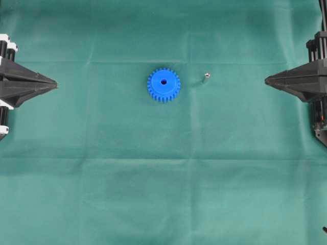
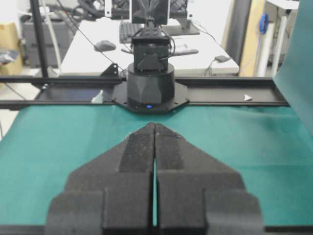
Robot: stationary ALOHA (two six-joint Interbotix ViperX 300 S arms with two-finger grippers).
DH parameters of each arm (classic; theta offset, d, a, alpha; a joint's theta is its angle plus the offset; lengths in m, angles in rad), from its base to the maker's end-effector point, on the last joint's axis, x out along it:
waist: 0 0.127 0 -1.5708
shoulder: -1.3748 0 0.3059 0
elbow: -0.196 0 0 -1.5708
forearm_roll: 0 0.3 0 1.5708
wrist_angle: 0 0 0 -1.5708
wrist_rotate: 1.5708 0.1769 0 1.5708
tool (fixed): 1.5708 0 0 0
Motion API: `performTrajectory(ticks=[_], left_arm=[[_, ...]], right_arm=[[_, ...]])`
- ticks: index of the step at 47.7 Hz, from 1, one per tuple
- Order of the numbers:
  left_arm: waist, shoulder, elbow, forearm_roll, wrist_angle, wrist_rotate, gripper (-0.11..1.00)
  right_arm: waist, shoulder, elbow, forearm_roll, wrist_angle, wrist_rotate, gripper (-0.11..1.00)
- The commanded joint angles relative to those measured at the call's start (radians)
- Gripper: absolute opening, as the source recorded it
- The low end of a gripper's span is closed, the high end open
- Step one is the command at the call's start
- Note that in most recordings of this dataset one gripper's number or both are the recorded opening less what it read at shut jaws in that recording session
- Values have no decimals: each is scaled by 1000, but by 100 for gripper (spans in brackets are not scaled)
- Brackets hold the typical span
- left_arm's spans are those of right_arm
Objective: Insert the shaft placed at a random location into the center hole of the medium gear at another random location.
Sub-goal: 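Move the right gripper over the silver shaft and lower it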
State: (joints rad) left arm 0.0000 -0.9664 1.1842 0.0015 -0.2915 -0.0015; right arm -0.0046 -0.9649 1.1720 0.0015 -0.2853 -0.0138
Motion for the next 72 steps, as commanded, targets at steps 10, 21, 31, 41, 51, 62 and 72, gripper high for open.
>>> performTrajectory(ticks=[10,21,31,41,51,62,72], left_arm=[[0,6,-44,9,12,-6,0],[5,8,-43,9,38,-6,0],[5,5,-43,9,49,-6,0],[5,3,-41,9,52,-8,0],[5,3,-40,9,52,-8,0],[5,3,-40,9,60,-6,0],[5,3,-40,11,61,-5,0]], right_arm=[[-25,60,-37,12,78,18,1],[-114,167,-25,12,75,18,1],[-163,347,-28,12,26,18,35],[-212,580,-34,9,-106,-6,92],[-267,761,-37,11,-264,-32,90],[-287,902,-51,12,-334,-38,90],[-285,957,-71,14,-345,-38,90]])
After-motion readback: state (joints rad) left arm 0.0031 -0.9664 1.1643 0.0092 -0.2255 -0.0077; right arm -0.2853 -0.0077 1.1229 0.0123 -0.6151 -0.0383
